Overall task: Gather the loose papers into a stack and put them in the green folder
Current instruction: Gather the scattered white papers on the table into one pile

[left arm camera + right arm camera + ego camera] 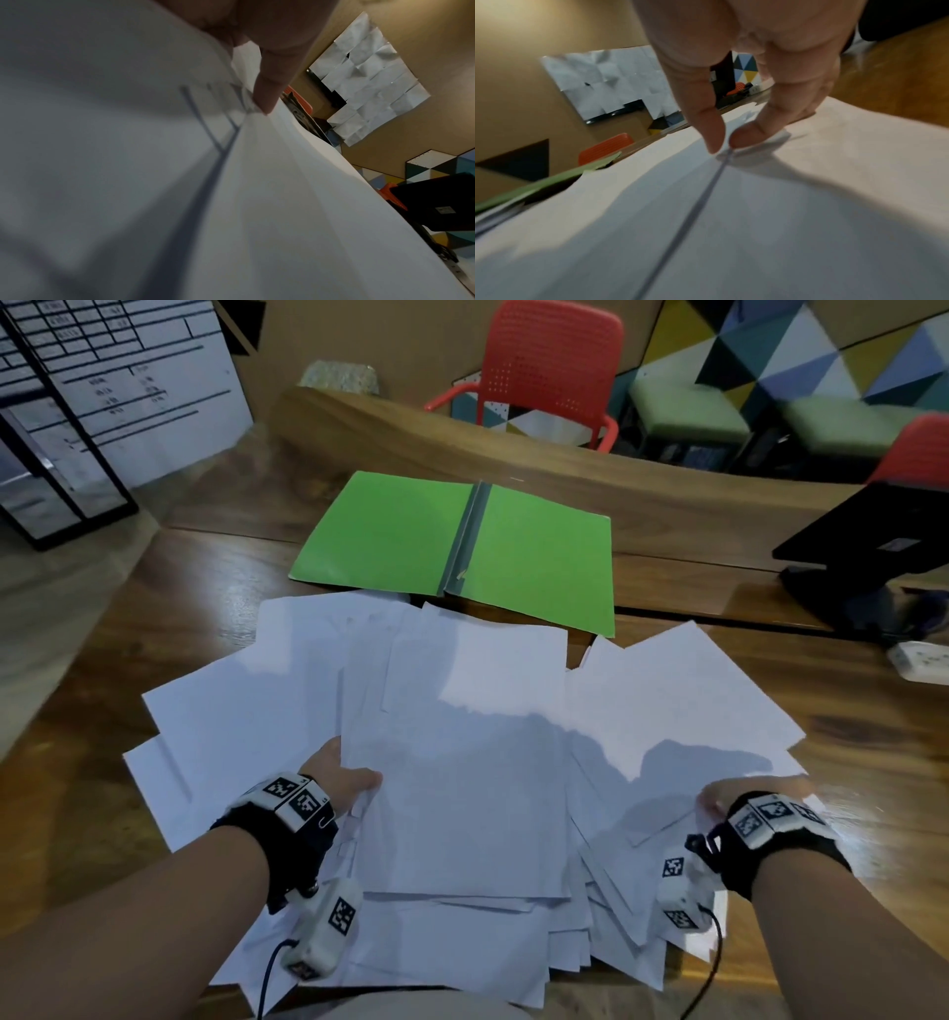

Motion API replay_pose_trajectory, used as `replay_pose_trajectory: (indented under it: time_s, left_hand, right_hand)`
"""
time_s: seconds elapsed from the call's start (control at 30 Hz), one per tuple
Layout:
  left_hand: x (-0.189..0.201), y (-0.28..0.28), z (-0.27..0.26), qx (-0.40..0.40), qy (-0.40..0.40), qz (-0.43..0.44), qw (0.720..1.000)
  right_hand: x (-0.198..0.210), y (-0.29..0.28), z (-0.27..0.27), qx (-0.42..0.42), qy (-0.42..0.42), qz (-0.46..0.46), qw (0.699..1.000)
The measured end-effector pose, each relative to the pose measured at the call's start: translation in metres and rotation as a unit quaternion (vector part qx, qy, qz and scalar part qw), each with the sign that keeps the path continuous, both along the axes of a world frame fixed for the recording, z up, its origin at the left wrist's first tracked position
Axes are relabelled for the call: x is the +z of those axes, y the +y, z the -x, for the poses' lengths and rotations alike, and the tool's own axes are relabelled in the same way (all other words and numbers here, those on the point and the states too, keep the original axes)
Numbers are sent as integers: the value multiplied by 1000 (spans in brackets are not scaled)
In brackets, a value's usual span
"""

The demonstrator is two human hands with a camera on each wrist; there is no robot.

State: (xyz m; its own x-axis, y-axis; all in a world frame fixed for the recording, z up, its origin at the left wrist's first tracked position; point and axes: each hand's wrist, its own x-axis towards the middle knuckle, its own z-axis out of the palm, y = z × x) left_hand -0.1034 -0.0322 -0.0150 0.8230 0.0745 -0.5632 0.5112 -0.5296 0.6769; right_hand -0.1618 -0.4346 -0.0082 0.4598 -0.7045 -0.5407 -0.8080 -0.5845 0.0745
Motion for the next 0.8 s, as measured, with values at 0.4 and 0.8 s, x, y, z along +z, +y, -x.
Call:
replay_pose_trajectory:
  time_s: [0.4,0.8]
  left_hand:
    - [4,-6,2,13,-3,-11,1000]
    - [4,-5,1,22,3,-4,1000]
  right_hand:
    - [-20,-35,-57,-39,4,-109,993]
    - [0,-21,-62,-48,19,-133,990]
